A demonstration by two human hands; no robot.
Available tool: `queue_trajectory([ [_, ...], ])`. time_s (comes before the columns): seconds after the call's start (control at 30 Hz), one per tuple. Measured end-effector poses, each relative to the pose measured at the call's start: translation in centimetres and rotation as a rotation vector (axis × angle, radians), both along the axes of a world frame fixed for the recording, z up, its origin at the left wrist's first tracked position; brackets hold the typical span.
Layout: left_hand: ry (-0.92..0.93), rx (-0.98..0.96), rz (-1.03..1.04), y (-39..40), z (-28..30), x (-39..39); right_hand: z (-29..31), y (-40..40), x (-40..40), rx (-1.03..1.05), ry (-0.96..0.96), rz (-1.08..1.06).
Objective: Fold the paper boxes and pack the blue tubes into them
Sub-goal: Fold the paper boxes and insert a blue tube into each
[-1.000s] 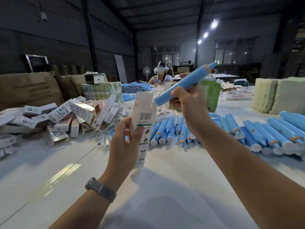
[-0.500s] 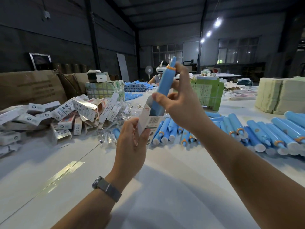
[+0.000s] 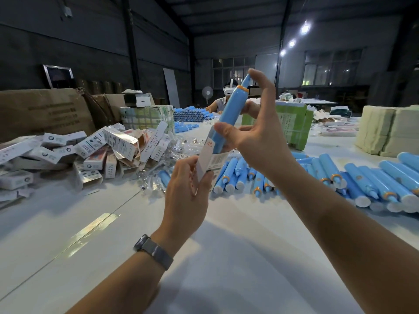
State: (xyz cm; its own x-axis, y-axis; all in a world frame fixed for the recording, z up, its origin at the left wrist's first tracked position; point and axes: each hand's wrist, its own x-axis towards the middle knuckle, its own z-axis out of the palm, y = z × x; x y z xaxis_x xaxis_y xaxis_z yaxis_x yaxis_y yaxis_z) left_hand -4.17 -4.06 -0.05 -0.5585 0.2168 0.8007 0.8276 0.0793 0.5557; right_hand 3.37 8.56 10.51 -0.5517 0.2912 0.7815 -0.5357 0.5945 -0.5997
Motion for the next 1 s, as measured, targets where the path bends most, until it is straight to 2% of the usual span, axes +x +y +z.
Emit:
queue_trajectory([
  [0.1,0.009,0.010,0.016,0.0,0.0,-0.1,0.0,0.1,0.0,0.015,-0.009,-0.087],
  [0.27,0.007,0.038,0.047,0.0,-0.1,-0.7,-2.2,-1.0,-0.9,0.397,-0.128,-0.320],
  [0.33,0.025,0.060,0.069,-0.2,-0.1,-1.0,-3.1,-1.5,-1.3,0.468,-0.189,-0.335],
  [0.5,-0.087,0.286,0.118,-1.1,1.0,-2.8,-3.7,-1.6,-2.4,0.236,-0.041,-0.252],
  [0.53,-0.115,0.328,0.136,-1.4,1.1,-3.4,-4.1,-1.5,-3.0,0.186,-0.078,-0.236],
  [0.6,-0.145,0.393,0.194,-2.1,1.1,-4.5,-5.3,-1.9,-4.8,0.199,-0.301,-0.180],
  [0.67,-0.145,0.438,0.266,-2.7,1.0,-5.5,-6.9,-2.7,-7.1,0.351,-0.571,-0.142],
  [0.77,-0.172,0.488,0.316,-3.2,0.9,-6.5,-8.5,-4.7,-10.8,0.601,-0.749,-0.180],
  [0.87,-0.238,0.544,0.332,-3.7,1.0,-6.8,-9.3,-6.6,-13.7,0.811,-0.804,-0.275],
  [1.0,-0.258,0.546,0.359,-3.8,1.0,-7.2,-10.2,-8.5,-15.7,1.027,-0.731,-0.364],
])
